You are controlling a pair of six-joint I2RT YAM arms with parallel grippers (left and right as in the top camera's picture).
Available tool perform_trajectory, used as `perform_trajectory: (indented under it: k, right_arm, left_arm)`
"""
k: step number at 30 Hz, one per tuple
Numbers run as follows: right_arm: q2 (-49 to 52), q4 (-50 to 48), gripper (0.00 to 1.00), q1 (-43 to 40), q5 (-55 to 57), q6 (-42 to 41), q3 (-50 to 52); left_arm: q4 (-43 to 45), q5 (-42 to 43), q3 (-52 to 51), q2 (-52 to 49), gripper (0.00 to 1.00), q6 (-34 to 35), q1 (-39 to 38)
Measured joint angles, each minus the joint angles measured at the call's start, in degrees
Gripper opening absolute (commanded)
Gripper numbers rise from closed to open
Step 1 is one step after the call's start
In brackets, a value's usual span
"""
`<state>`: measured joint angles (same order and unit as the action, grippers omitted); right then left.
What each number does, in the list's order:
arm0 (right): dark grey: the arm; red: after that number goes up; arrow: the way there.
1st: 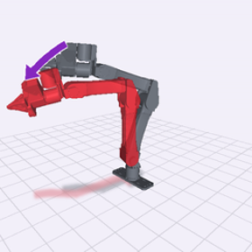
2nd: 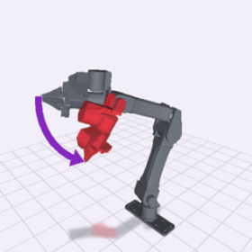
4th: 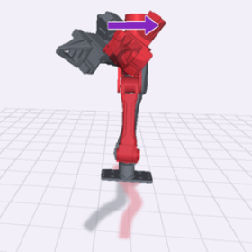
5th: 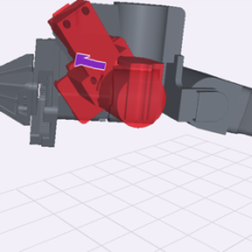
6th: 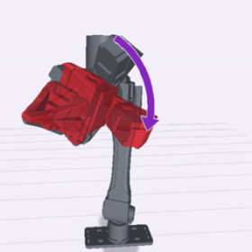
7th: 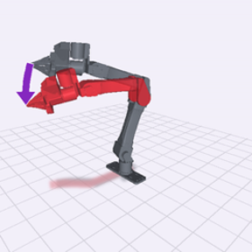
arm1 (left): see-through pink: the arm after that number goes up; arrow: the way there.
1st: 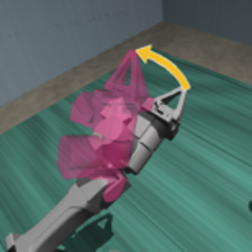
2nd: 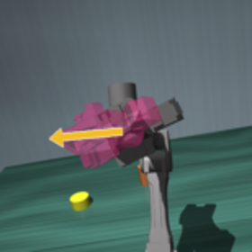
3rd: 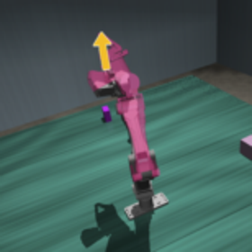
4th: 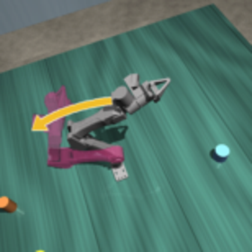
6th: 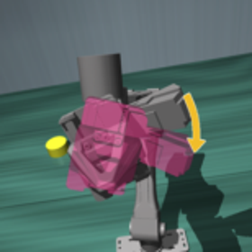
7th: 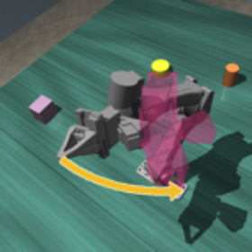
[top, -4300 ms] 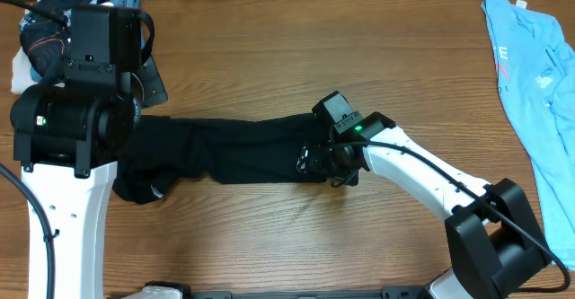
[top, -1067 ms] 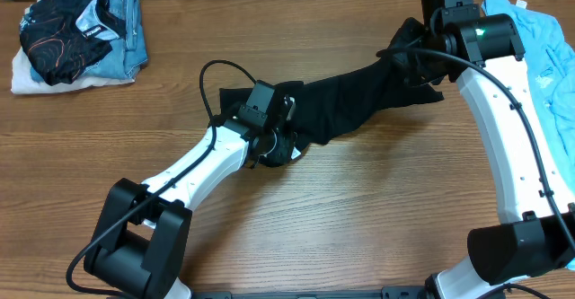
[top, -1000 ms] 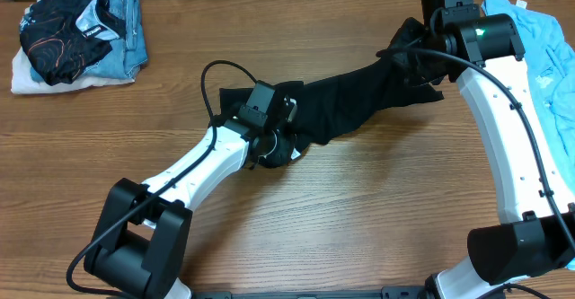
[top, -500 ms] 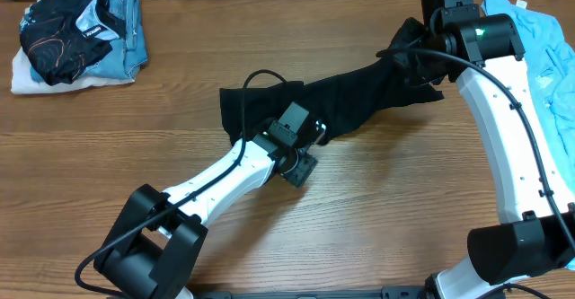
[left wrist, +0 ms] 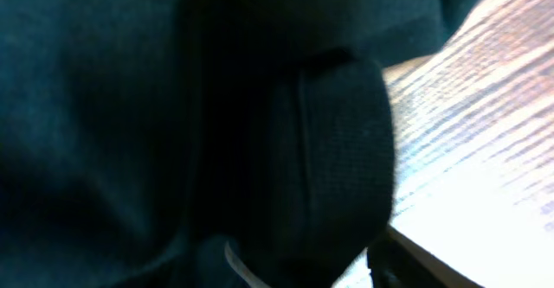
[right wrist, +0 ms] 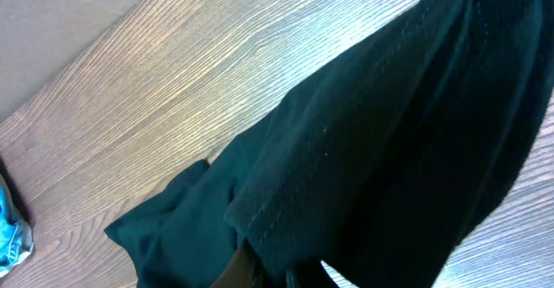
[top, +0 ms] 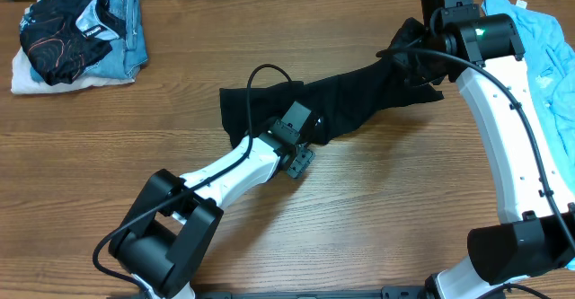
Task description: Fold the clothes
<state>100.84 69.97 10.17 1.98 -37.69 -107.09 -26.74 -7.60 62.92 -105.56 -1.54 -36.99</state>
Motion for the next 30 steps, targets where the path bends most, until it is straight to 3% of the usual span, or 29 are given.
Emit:
perform_trajectory:
  k: [5,6,16,24,30]
  right_arm:
    - [0.00,0.15,0.04,0.00,0.00,0.02,0.00]
    - [0.00,0.15,0.04,0.00,0.11,0.02,0.00]
    - [0.00,0.15,0.04,0.00,1.46,-0.20,0.00]
    - [-1.33,0.48,0.04,0.00,1.51,-1.14,0.00]
    - [-9.84,1.60,0.04,0.00,2.03,-1.29,0.00]
  left_arm:
    - [0.55,-2.45,0.02,-0.39,0.06,0.83,0.00]
    - [0.11,-3.02,0.07,-0.39,0.04,0.94,0.00]
    - [-12.79,-9.33,5.18,3.39,0.04,5.95,0.00]
    - [-21.70,-14.36,14.08,22.10,0.04,9.14,0.00]
    - [-27.23,-17.73,18.53,34.95,0.04,9.90,0.00]
